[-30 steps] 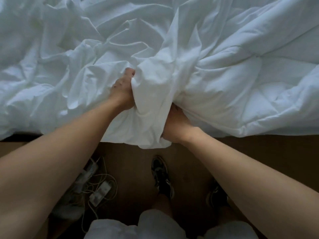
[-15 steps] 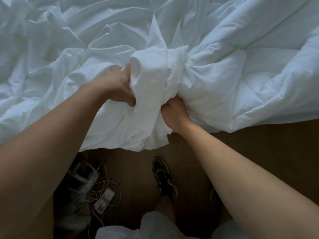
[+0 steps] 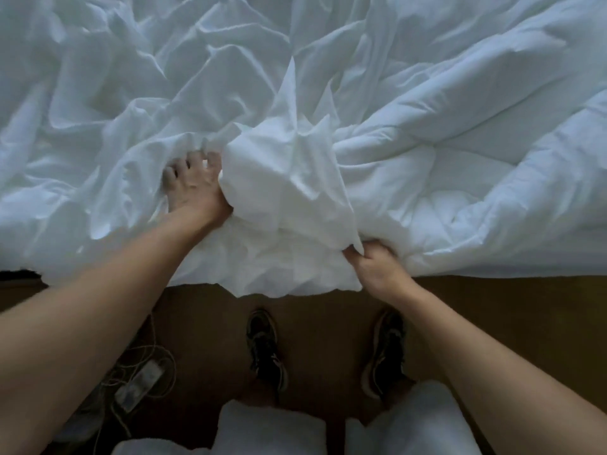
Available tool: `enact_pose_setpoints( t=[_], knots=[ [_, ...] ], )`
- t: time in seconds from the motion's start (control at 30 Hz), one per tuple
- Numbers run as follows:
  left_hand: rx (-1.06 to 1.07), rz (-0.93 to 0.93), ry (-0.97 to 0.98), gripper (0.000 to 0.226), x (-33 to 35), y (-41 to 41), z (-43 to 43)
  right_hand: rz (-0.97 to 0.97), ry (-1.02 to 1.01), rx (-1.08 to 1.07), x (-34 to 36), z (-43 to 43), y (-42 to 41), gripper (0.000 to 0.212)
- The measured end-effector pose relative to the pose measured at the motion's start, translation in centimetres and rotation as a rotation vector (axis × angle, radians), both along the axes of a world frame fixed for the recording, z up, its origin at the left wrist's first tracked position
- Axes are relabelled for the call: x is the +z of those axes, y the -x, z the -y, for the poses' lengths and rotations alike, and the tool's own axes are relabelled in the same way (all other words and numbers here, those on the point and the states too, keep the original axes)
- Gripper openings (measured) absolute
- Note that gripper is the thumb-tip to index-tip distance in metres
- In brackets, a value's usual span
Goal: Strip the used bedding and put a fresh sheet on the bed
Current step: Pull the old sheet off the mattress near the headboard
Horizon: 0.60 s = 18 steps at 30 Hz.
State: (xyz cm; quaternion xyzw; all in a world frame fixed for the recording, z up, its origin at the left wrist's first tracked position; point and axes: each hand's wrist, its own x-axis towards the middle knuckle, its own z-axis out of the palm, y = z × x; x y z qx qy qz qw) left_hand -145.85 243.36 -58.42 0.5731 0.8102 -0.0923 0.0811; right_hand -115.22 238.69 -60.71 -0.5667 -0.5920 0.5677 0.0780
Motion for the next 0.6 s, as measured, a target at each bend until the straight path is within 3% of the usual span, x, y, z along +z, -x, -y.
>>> enact_pose_setpoints(
  t=[0.07, 0.13, 0.2, 0.27, 0.33, 0.43, 0.5, 0.53, 0.6],
  knots=[
    [0.045, 0.086, -0.311, 0.06, 0.5, -3.0, 3.3, 0.003, -0.051, 0.296, 1.6, -1.1, 0.6, 0.036],
    [0.135, 0.349, -0.591, 0.043, 0.7, -8.0, 8.3, -0.026, -0.124, 0.507, 3.2, -3.0, 0.7, 0.032],
    [0.24, 0.637, -0.437, 0.033, 0.4, -14.3, 12.0, -0.107, -0.229, 0.669, 4.7, -5.1, 0.8, 0.023],
    [0.393, 0.87, -0.183, 0.042, -0.9, -19.7, 12.6, -0.154, -0.41, 0.843, 6.0, -6.8, 1.0, 0.018],
    [0.597, 1.02, -0.332, 0.049, -2.0, -22.7, 10.7, -0.175, -0.666, 0.95, 7.1, -8.2, 0.9, 0.014],
    [0.952, 0.945, -0.621, 0.037, -2.4, -24.9, 6.5, -0.197, -1.041, 0.715, 8.6, -11.8, 1.3, 0.014],
    [1.286, 0.886, -0.735, 0.02, -2.6, -25.8, 4.6, -0.228, -1.142, 0.555, 9.3, -14.7, 3.6, 0.015],
    [1.459, 0.881, -0.79, 0.011, -2.6, -26.0, 3.7, -0.195, -1.115, 0.611, 9.4, -15.9, 5.3, 0.026],
    [1.667, 0.822, -0.866, 0.019, -3.1, -26.1, 2.7, 0.041, -0.863, 0.91, 8.6, -17.5, 8.8, 0.054]
  ],
)
